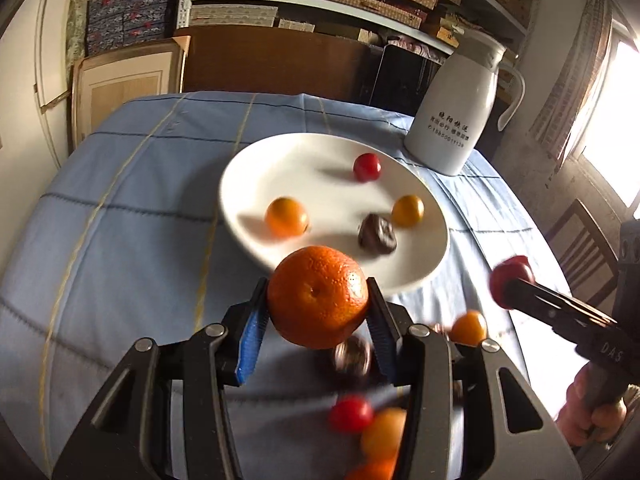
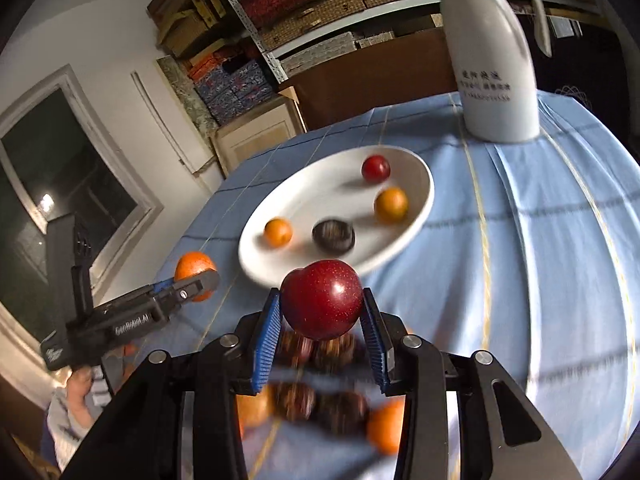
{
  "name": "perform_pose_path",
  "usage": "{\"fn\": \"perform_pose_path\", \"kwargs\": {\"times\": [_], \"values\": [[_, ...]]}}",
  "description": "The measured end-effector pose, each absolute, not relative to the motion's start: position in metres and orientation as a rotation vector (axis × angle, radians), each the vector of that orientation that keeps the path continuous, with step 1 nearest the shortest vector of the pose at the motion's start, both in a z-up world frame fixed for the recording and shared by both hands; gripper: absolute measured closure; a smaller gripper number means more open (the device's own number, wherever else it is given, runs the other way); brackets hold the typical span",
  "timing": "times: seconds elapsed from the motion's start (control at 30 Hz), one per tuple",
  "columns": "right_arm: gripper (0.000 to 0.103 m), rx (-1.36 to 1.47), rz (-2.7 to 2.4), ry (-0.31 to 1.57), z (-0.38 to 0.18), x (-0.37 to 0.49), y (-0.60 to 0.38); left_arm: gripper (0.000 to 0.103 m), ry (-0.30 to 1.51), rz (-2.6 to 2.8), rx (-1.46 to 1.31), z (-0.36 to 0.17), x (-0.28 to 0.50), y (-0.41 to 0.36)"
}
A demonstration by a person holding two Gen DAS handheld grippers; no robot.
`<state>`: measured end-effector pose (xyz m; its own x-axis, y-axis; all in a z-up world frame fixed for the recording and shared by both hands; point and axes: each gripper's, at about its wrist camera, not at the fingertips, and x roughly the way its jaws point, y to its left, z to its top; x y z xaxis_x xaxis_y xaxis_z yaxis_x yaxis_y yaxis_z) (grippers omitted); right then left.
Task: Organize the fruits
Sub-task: 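Release the orange and red plum onto the white plate with both tools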
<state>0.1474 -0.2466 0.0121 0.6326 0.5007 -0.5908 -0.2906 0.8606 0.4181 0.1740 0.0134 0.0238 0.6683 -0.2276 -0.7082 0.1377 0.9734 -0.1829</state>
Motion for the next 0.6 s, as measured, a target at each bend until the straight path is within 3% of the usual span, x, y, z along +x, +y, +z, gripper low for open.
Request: {"fn": "perform_pose_path", "kwargs": {"times": [0.23, 0.3, 0.37, 0.5, 0.6], "values": [[0.061, 0.274, 0.425, 0.785, -0.006, 0.209, -0.225, 0.055, 0.863, -0.236, -0.101, 0.0, 0.216, -0.007], [0.055, 0.3, 0.415, 0.765, -0.008, 0.208, -0.23, 0.046, 0.847, -0.235, -0.095, -0.001, 0.215, -0.003], [0.055, 0.331, 0.434, 0.753, -0.006, 0.207, -0.238, 0.045, 0.827, -0.222, -0.105, 0.003, 0.213, 0.002], [0.048, 0.363, 0.422, 0.716, -0.001, 0.195, -0.249, 0.02, 0.78, -0.205, -0.154, 0.011, 0.199, 0.017], [0.046, 0.356, 0.405, 0.706, -0.004, 0.187, -0.254, 0.019, 0.774, -0.172, -0.131, 0.009, 0.187, 0.022]]}}
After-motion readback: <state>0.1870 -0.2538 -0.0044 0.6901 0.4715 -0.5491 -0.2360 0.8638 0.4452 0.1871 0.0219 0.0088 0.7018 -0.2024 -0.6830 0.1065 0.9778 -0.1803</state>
